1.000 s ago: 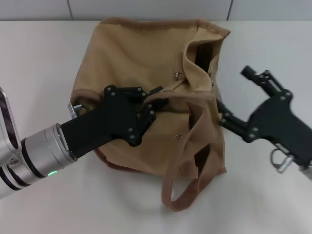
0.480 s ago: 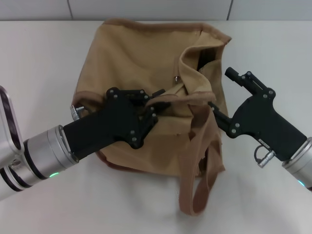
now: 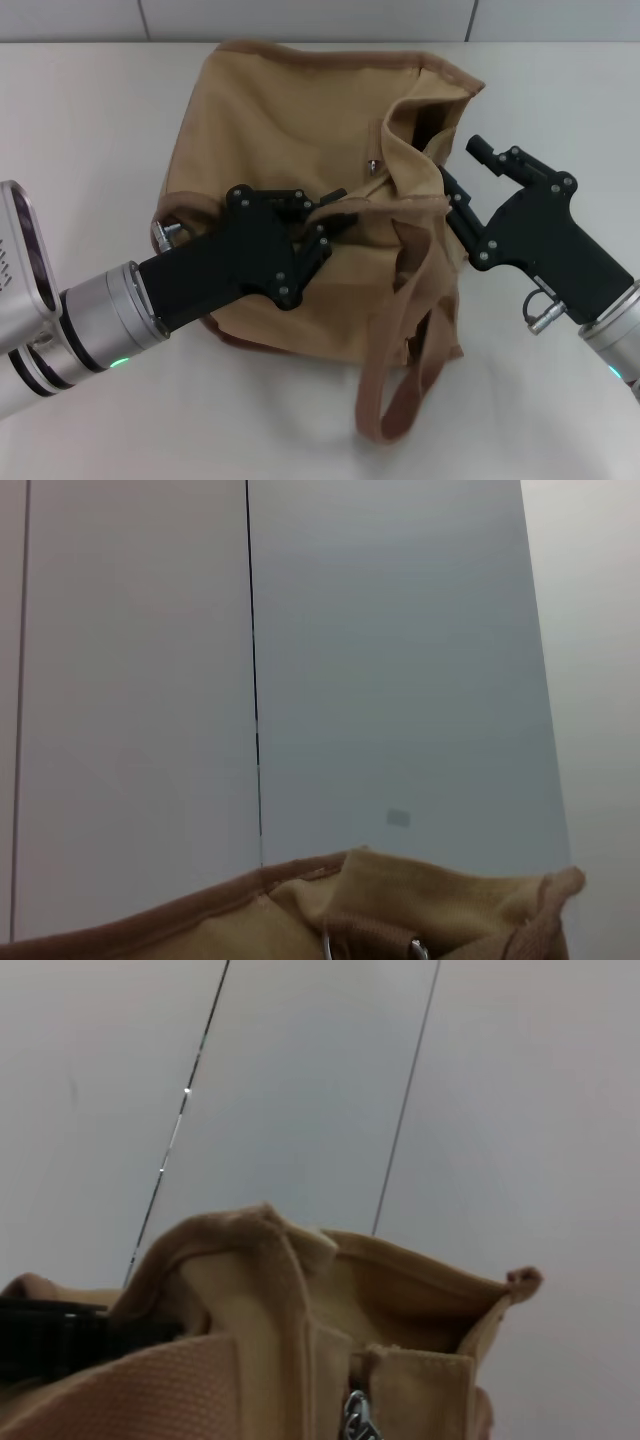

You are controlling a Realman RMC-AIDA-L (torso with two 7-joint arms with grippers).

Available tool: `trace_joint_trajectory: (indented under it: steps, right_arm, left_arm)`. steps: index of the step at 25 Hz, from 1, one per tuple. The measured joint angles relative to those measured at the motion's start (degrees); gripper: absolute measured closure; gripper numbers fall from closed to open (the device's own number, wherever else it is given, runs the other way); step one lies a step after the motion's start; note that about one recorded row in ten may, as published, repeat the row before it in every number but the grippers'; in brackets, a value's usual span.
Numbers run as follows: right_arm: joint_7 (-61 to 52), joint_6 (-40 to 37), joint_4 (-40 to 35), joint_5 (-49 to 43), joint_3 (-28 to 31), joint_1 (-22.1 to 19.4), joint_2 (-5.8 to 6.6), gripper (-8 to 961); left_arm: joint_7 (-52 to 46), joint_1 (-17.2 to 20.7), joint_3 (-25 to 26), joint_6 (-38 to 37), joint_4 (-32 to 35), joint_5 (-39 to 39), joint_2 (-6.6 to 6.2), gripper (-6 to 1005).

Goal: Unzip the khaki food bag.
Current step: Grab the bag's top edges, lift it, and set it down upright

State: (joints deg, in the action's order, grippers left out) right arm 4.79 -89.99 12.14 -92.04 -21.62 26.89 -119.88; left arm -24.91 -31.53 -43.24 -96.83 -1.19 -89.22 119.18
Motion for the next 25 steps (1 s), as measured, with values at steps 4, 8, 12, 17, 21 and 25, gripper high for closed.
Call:
trace_joint_trajectory:
  steps: [4,8,12,17,21,25]
  right_arm:
    - [1.7,0.0,0.1,-1.1,0.0,-0.3,0.0,549]
    - [4.9,1.7,1.0,-2.0,0.0,-1.0,0.0,549]
    - [8.6,4.1,2.5,-2.0,0.4,-1.1,-0.01,548]
    - [11.9,4.4,4.2,-2.0,0.7,-0.6,-0.01,548]
    - [13.3,3.1,4.5,-2.1,0.3,-0.5,-0.01,550]
    - [15.4,2.3,4.9,-3.9,0.4,-0.7,0.0,551]
  left_arm:
    - [0.0,0.0,0.2,0.1,-0.1,0.0,0.0,944]
    - [0.0,0.0,0.3,0.2,-0.1,0.0,0.0,944]
    - [0.0,0.0,0.4,0.4,-0.1,0.1,0.0,944]
    - [0.0,-0.4,0.4,0.4,-0.3,0.0,0.0,944]
    - [0.0,-0.3,0.4,0.4,-0.4,0.0,0.0,944]
    - [0.0,0.0,0.4,0.4,-0.5,0.0,0.01,944]
